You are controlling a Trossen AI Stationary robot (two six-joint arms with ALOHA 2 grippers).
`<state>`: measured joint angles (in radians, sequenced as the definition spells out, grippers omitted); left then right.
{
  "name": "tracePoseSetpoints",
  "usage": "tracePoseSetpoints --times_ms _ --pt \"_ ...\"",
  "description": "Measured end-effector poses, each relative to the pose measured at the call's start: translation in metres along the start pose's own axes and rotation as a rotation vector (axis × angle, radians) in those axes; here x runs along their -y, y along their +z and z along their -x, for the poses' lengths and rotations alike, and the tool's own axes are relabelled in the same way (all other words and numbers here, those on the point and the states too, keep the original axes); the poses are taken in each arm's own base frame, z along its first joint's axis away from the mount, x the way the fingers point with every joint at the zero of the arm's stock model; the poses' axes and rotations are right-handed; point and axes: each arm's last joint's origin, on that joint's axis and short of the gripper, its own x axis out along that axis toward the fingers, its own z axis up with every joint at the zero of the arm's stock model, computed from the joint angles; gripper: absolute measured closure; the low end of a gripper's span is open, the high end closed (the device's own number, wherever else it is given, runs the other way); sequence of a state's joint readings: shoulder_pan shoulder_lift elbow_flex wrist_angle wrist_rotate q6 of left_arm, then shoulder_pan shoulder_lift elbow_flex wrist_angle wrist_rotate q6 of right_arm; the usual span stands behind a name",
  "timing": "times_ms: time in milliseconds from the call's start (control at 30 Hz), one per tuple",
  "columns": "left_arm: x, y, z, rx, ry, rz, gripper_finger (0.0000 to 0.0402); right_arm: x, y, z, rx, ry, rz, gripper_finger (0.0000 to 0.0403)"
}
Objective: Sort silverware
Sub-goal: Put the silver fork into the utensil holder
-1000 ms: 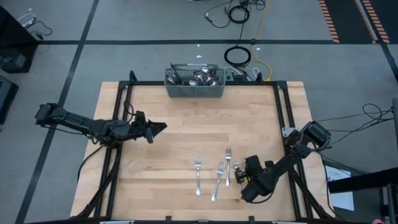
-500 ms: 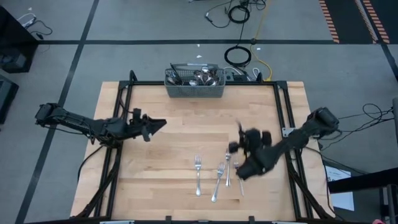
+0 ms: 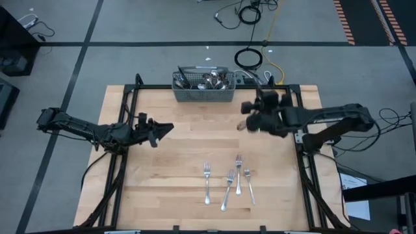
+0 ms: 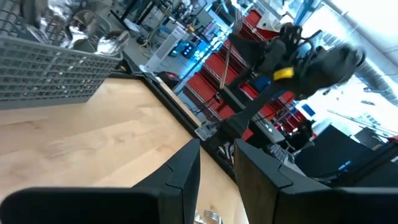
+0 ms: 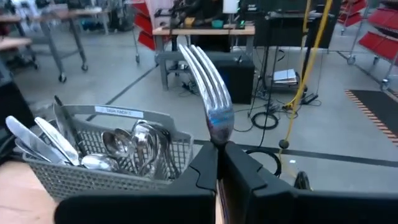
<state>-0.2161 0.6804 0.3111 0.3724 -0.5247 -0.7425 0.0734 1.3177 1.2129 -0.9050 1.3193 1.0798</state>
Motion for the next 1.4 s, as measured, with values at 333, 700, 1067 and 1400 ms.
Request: tracePoseSetpoints --times_ms 333,700,1067,1400 --pt "-0.001 0.001 0.000 0.041 0.046 -0.031 0.0297 -0.036 0.036 -0.082 0.003 0.264 0.123 0.0401" --pt "-0.003 0.000 0.000 0.041 0.076 -0.064 0.0297 -0.041 0.013 -0.196 0.054 0.415 0.106 0.0402" --pt "-0.005 -0.002 0.000 0.023 0.099 -0.080 0.0297 -0.043 -0.013 -0.235 0.088 0.443 0.073 0.0402" --pt "-0.007 -0.002 0.000 0.030 0.121 -0.086 0.0297 0.000 -0.041 -0.212 0.175 0.444 -0.102 0.0402"
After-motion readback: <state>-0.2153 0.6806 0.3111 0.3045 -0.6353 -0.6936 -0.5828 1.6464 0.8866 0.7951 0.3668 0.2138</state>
